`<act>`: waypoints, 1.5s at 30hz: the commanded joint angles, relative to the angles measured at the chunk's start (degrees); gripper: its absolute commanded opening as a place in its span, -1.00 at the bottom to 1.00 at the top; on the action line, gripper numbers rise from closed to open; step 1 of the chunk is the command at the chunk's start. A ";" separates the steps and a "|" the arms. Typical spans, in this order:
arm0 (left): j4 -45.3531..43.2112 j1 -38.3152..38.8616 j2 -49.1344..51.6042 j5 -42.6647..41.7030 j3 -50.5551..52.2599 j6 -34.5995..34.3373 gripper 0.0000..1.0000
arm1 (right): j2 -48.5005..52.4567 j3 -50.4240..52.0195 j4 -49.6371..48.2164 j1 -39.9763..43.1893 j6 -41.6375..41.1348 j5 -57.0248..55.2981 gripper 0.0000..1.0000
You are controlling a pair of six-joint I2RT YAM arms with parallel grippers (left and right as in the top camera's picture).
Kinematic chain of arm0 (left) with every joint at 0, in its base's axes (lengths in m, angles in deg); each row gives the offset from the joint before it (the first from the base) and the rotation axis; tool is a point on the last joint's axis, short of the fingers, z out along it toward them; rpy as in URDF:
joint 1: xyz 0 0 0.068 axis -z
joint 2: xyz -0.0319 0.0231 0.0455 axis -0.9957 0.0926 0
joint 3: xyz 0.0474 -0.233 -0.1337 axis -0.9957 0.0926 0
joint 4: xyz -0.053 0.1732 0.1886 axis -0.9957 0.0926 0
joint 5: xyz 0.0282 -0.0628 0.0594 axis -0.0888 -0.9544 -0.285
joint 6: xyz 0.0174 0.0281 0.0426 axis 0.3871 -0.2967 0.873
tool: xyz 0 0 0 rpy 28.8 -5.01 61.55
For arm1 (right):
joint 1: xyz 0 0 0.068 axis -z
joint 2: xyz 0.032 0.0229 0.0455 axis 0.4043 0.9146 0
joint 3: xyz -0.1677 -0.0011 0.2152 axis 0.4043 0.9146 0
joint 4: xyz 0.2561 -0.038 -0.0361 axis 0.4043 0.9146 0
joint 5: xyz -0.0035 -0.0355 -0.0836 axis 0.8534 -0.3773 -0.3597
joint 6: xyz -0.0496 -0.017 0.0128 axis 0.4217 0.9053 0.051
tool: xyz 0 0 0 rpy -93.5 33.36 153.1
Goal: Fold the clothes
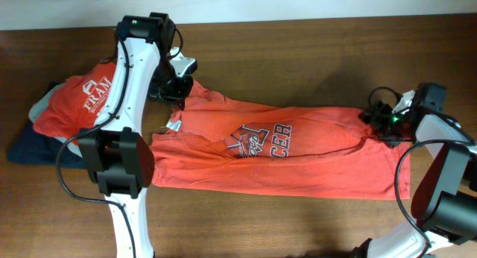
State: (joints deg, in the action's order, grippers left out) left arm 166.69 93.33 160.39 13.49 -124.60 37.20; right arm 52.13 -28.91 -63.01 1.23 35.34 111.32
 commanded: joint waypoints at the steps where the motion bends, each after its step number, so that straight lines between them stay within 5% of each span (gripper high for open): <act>1: 0.17 -0.02 -1.18 0.42 -0.42 -0.52 -0.88 | 0.68 -0.52 2.69 -0.37 2.62 -1.88 0.35; 10: 0.24 -0.02 -1.18 0.44 -0.42 -0.52 -0.88 | 0.66 -0.55 8.94 -0.37 6.01 14.97 0.42; 17: 0.24 -0.02 -1.18 0.44 -0.42 -0.52 -0.89 | 0.68 -0.52 9.97 -2.16 4.48 -1.95 0.57; 21: 0.24 -0.02 -1.18 0.44 -0.42 -0.52 -0.88 | 0.68 -0.52 9.42 -2.19 3.96 -2.51 0.58; 27: 0.24 -0.02 -1.18 0.44 -0.42 -0.52 -0.89 | 0.68 -0.52 5.16 -2.10 3.93 -7.30 -0.25; 32: 0.26 -0.02 -1.18 0.44 -0.42 -0.52 -0.89 | 0.68 -0.52 4.04 -2.10 3.96 -10.29 -0.71; 36: 0.26 -0.02 -1.18 0.46 -0.42 -0.52 -0.88 | 0.66 -1.16 3.50 -1.97 4.26 -13.84 -0.92; 45: 0.24 -0.04 -1.18 0.90 -0.42 -0.50 -0.88 | -0.68 -11.08 11.32 -1.73 11.63 -13.75 -0.92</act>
State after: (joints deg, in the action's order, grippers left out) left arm 166.71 93.33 160.39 13.51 -124.60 37.20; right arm 52.40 -35.14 -53.35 -0.78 43.21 99.27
